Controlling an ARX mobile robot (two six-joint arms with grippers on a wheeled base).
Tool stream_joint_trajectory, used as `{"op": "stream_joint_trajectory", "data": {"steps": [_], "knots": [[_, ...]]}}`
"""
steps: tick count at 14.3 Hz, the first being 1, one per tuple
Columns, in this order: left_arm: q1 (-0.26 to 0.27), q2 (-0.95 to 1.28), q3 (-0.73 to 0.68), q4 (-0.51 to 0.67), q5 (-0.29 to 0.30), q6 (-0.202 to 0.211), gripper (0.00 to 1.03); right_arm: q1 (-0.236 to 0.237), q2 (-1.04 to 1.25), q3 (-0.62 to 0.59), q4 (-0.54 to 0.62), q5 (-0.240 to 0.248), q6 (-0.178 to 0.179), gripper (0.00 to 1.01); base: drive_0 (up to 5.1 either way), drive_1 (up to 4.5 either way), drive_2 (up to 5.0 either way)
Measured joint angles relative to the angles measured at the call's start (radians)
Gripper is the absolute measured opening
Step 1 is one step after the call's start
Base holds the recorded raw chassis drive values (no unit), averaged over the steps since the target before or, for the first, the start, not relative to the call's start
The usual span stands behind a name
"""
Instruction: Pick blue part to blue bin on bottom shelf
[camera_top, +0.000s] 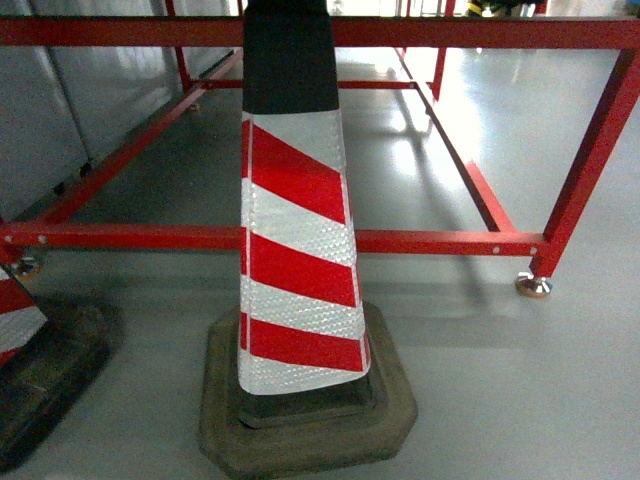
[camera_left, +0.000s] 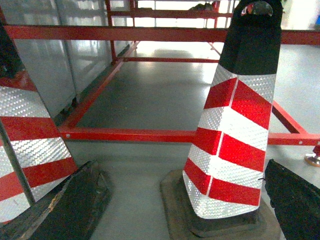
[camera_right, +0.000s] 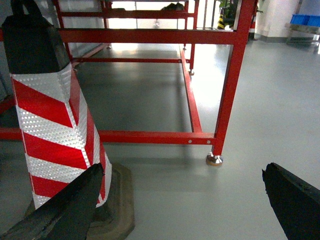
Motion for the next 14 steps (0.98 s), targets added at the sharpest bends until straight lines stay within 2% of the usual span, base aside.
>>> {"op": "stream_joint_trajectory", "data": {"steps": [14], "knots": [[0.000,0.000,0.000,0.000,0.000,0.000,0.98,0.000,0.000,0.000,0.000,0.000,0.000,0.98,0.0,0.00,0.0]]}}
